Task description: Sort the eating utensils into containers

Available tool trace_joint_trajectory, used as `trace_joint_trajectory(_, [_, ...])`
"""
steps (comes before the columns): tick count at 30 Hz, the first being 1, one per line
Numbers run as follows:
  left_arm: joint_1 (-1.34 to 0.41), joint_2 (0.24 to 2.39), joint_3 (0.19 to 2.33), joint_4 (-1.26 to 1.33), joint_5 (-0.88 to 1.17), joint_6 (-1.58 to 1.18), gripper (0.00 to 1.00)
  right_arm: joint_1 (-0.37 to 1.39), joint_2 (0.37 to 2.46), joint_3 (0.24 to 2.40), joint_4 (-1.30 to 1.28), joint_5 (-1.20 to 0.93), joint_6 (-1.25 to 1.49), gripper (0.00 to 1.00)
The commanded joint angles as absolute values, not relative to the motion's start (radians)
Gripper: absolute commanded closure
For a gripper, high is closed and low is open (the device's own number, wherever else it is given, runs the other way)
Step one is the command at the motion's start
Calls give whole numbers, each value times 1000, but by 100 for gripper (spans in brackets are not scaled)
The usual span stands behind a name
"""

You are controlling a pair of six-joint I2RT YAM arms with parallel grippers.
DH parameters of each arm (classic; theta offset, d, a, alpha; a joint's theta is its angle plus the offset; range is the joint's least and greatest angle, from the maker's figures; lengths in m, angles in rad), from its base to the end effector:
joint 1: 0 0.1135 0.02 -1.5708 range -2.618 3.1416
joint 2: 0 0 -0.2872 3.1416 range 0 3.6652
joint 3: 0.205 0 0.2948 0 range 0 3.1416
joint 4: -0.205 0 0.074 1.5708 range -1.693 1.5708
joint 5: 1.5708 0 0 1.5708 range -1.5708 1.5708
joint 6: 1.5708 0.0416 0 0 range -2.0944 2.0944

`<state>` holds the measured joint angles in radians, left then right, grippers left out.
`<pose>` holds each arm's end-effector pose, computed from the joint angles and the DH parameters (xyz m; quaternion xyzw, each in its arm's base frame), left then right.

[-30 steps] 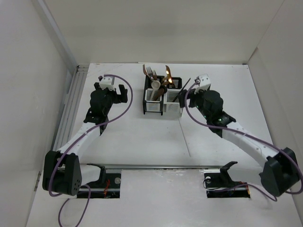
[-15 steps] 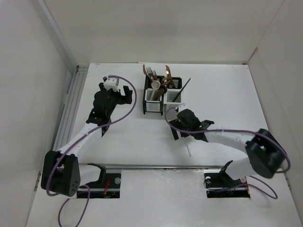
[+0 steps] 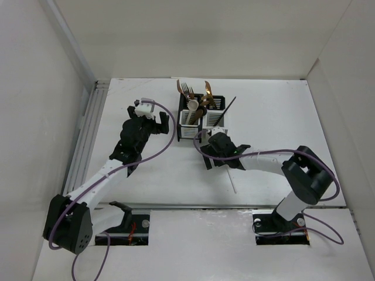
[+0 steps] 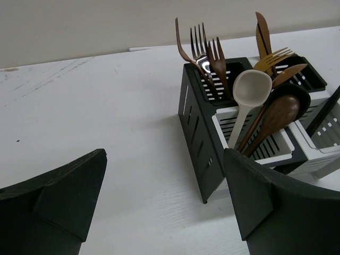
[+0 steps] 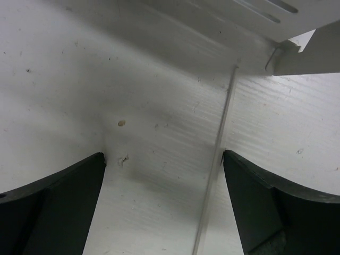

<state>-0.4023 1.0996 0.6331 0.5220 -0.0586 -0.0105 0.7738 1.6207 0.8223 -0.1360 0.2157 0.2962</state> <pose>0.2676 -0.1112 0.2996 0.1128 0.6779 -0.1291 0.7149 0.2543 0.2360 0.1433 -0.1906 0.9255 0.0706 0.3197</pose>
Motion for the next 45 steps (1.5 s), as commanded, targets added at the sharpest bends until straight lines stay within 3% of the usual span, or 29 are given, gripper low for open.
trace_joint_trajectory(1, [-407,1071,626,534,-103,8,10,779,1669,779,-225,135,362,5])
trace_joint_trajectory(9, [-407,1071,626,543,-103,8,10,779,1542,726,-446,110,437,6])
trace_joint_trajectory(15, [-407,1071,617,561,-103,-1,9,779,1384,646,-503,113,518,19])
trace_joint_trajectory(23, [-407,1071,598,572,-103,-11,9,779,1574,647,-370,89,509,73])
trace_joint_trajectory(24, [-407,1071,598,572,-112,-2,9,779,1618,632,-347,75,521,91])
trace_joint_trajectory(25, [-407,1071,598,572,-112,-2,9,779,1634,632,-331,63,522,100])
trace_joint_trajectory(30, [-407,1062,598,563,-135,8,9,779,1577,586,-307,81,558,100])
trace_joint_trajectory(38, [-407,1071,598,574,-126,8,9,821,1166,664,-426,199,369,100])
trace_joint_trajectory(45, [-407,1080,598,583,-126,8,8,870,1129,715,-505,132,255,100])
